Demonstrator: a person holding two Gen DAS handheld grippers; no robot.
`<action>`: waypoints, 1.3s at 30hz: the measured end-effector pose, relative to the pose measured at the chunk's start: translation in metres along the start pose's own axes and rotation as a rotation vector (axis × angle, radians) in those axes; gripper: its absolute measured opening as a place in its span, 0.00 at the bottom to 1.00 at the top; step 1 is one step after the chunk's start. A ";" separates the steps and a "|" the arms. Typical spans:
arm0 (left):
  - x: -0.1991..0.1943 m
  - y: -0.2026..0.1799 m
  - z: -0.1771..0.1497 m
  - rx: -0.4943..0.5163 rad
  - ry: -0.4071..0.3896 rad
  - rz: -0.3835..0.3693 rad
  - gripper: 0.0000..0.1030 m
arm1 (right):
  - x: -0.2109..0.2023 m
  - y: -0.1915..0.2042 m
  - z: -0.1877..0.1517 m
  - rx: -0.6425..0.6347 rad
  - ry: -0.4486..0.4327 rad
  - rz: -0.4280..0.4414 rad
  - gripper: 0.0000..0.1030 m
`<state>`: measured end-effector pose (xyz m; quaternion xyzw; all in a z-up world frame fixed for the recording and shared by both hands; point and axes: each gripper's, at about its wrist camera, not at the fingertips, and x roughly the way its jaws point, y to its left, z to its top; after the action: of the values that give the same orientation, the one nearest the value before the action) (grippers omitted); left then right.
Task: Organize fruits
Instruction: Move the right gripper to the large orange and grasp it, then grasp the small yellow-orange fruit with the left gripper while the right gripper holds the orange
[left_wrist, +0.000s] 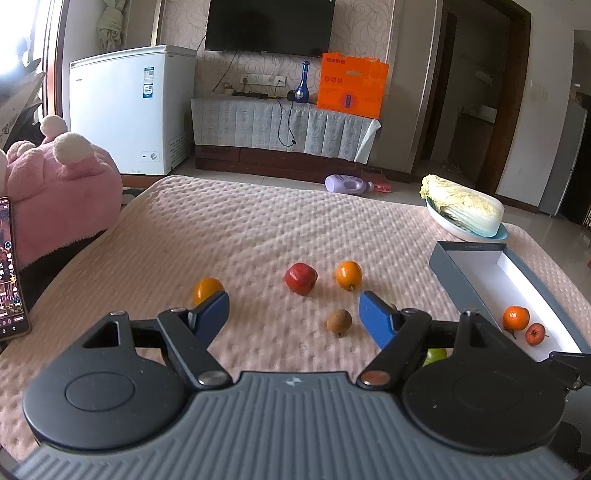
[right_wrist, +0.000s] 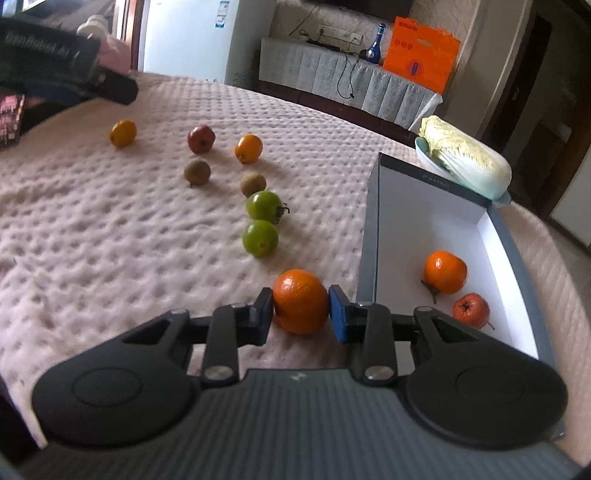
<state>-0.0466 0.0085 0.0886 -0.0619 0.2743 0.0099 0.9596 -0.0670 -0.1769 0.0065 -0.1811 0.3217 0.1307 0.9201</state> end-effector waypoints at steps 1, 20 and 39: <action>0.000 0.000 0.000 0.001 0.001 0.000 0.79 | 0.000 -0.001 0.001 0.004 0.001 0.001 0.35; 0.043 0.030 0.005 0.018 0.047 0.141 0.79 | -0.002 0.009 0.011 0.127 -0.013 0.215 0.33; 0.128 0.059 -0.005 0.026 0.140 0.176 0.57 | 0.010 0.010 0.013 0.122 0.021 0.218 0.32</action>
<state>0.0565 0.0645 0.0103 -0.0257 0.3453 0.0862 0.9342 -0.0565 -0.1616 0.0070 -0.0899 0.3563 0.2085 0.9064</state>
